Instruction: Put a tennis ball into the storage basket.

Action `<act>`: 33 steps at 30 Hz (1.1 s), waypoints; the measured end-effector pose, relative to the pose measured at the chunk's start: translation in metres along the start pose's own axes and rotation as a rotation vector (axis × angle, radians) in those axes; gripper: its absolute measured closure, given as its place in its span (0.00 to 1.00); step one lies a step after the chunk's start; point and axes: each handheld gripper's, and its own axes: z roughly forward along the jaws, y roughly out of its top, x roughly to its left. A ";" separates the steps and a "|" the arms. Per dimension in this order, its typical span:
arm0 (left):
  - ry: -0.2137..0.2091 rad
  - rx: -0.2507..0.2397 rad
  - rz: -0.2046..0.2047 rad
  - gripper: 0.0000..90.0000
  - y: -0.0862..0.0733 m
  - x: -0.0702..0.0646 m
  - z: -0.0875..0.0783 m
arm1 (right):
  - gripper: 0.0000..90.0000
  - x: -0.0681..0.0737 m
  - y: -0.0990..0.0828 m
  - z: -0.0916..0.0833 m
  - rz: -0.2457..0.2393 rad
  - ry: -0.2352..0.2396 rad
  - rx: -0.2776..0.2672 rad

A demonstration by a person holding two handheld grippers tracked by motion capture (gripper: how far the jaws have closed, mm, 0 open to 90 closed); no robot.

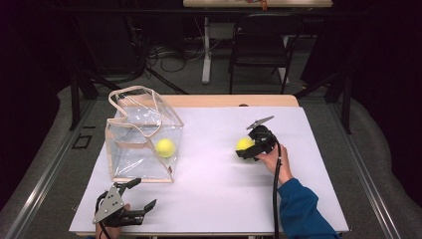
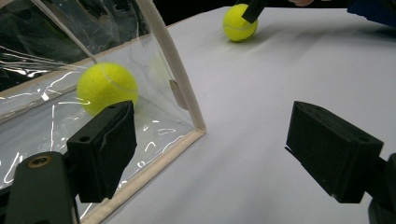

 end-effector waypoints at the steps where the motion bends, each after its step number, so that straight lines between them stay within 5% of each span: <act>1: 0.000 0.000 0.000 0.18 0.000 0.000 0.000 | 0.01 0.000 0.000 0.001 -0.002 0.003 0.001; 33: 0.005 -0.003 0.000 0.18 0.000 0.000 -0.001 | 0.28 -0.002 -0.001 0.012 0.025 -0.009 0.060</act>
